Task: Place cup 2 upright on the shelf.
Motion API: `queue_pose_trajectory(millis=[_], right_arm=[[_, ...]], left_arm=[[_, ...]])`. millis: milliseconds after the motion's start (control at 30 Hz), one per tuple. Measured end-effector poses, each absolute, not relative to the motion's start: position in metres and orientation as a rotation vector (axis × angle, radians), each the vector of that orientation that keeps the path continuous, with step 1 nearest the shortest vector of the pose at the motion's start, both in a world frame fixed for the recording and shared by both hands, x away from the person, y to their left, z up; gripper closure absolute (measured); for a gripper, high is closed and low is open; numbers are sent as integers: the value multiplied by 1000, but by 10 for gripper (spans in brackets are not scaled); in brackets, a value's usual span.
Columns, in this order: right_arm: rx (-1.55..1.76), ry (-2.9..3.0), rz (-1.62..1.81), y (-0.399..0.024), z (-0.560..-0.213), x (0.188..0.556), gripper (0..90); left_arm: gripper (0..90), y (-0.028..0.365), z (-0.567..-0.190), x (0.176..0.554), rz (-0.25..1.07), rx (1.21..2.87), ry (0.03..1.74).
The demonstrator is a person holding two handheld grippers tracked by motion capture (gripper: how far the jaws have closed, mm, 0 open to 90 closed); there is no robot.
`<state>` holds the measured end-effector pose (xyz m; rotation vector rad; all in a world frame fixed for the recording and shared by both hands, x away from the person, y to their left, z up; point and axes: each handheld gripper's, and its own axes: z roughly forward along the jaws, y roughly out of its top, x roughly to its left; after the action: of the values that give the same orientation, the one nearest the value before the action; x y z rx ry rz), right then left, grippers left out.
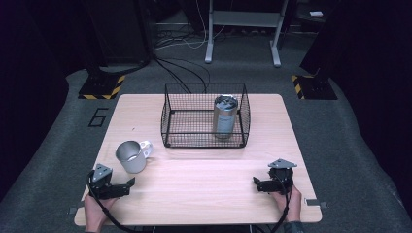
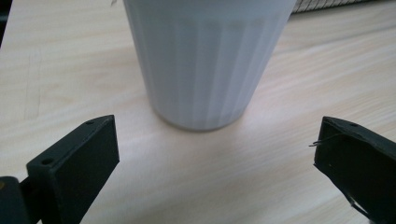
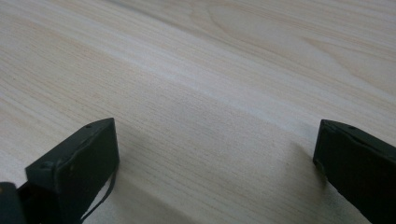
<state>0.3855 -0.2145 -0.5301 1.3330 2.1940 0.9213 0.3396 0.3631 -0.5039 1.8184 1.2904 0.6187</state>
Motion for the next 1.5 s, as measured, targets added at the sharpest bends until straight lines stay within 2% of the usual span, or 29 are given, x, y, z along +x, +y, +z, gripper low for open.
queue_pose_trajectory(millis=[500, 1067, 1500], right_arm=[[1341, 2190, 919, -215, -530, 386, 0], [1340, 2190, 919, -215, -530, 386, 0], [1347, 2186, 924, -214, -530, 386, 0]], left_arm=[[0, 363, -466, 371, 633, 1792, 1201], [36, 356, -460, 400, 613, 1816, 1174], [52, 353, -461, 407, 605, 1843, 1166]])
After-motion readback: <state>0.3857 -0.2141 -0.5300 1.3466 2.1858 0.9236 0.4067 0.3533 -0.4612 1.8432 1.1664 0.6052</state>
